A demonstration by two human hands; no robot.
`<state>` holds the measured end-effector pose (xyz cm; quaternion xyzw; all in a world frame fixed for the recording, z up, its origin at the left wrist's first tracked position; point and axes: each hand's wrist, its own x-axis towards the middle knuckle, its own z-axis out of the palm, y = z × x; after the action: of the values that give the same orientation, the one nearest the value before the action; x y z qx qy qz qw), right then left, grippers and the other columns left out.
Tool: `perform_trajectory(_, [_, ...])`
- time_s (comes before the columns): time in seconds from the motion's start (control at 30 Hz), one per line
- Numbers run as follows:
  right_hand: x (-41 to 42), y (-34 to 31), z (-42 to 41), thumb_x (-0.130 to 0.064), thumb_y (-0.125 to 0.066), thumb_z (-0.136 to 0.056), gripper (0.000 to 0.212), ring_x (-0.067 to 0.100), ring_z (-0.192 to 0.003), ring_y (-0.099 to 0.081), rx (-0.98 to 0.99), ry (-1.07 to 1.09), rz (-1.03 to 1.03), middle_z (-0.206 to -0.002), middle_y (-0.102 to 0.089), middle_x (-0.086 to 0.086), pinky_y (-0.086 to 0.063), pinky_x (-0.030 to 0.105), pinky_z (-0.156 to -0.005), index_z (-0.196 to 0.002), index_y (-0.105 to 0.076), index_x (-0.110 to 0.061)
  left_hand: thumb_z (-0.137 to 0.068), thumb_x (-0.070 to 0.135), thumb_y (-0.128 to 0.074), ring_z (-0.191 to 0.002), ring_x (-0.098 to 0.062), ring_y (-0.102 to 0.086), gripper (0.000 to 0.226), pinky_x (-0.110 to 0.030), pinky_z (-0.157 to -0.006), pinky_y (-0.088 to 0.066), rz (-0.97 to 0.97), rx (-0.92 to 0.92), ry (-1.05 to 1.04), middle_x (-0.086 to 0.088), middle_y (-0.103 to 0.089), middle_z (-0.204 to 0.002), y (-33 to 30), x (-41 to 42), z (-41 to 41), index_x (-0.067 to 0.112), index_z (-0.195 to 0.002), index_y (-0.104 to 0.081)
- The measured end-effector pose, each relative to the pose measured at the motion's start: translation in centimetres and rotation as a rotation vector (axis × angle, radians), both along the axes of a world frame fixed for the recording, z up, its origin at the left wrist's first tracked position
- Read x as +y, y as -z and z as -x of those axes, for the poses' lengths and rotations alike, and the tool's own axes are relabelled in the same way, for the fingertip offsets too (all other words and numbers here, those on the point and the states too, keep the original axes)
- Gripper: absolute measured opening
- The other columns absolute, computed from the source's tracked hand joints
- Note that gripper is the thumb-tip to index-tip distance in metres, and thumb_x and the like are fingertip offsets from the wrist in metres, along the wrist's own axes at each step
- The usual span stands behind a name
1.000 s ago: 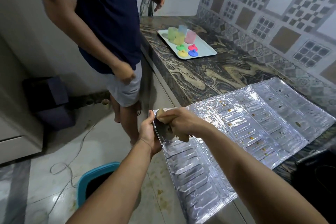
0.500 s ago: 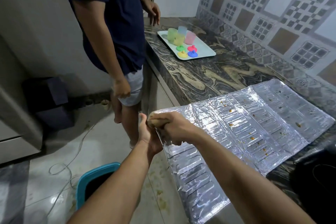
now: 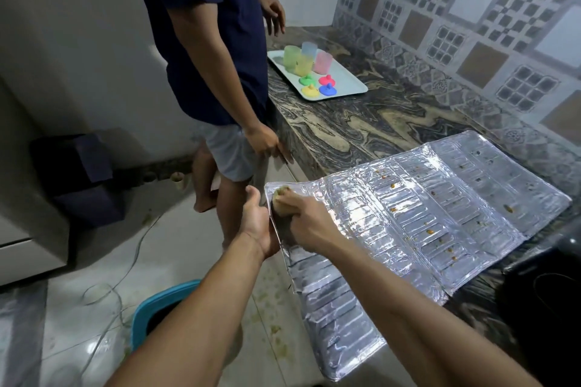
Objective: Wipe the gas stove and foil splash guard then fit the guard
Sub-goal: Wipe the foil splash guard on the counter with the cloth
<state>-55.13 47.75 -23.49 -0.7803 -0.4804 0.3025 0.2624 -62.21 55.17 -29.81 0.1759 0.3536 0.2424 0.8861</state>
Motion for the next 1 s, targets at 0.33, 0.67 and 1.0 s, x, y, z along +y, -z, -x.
perform_trajectory(0.33, [-1.2, 0.6, -3.3, 0.011, -0.048, -0.089, 0.040, 0.014, -0.061, -0.065, 0.267, 0.153, -0.081, -0.086, -0.072, -0.001, -0.055, 0.028, -0.049, -0.113, -0.072, -0.009, -0.078, 0.089, -0.019, -0.099, -0.038, -0.066, 0.104, -0.055, -0.105, -0.041, 0.033, -0.057, -0.032, -0.025, -0.069, -0.109, 0.7, 0.0, 0.1, 0.004, -0.092, -0.079])
perform_trajectory(0.67, [-5.5, 2.7, -0.4, 0.019, -0.037, -0.071, 0.054, 0.018, -0.125, -0.050, -0.008, -0.116, -0.185, -0.132, -0.057, 0.014, -0.030, -0.002, -0.098, -0.115, -0.065, 0.009, -0.087, 0.076, -0.032, -0.099, -0.040, -0.068, 0.091, -0.048, -0.087, -0.054, -0.082, -0.020, 0.091, -0.027, -0.070, -0.106, -0.4, -0.1, -0.2, -0.003, -0.114, -0.066])
perform_trajectory(1.0, [-14.1, 4.5, -3.1, -0.005, -0.060, -0.081, 0.043, 0.006, -0.107, -0.057, -0.193, -0.422, 0.258, -0.113, -0.059, -0.016, -0.045, 0.022, -0.093, -0.111, -0.073, -0.033, -0.094, 0.063, -0.036, -0.112, -0.043, -0.060, 0.071, -0.057, -0.096, -0.045, -0.057, -0.018, 0.097, -0.024, -0.068, -0.115, -1.2, -0.8, -0.9, 0.001, -0.120, -0.061])
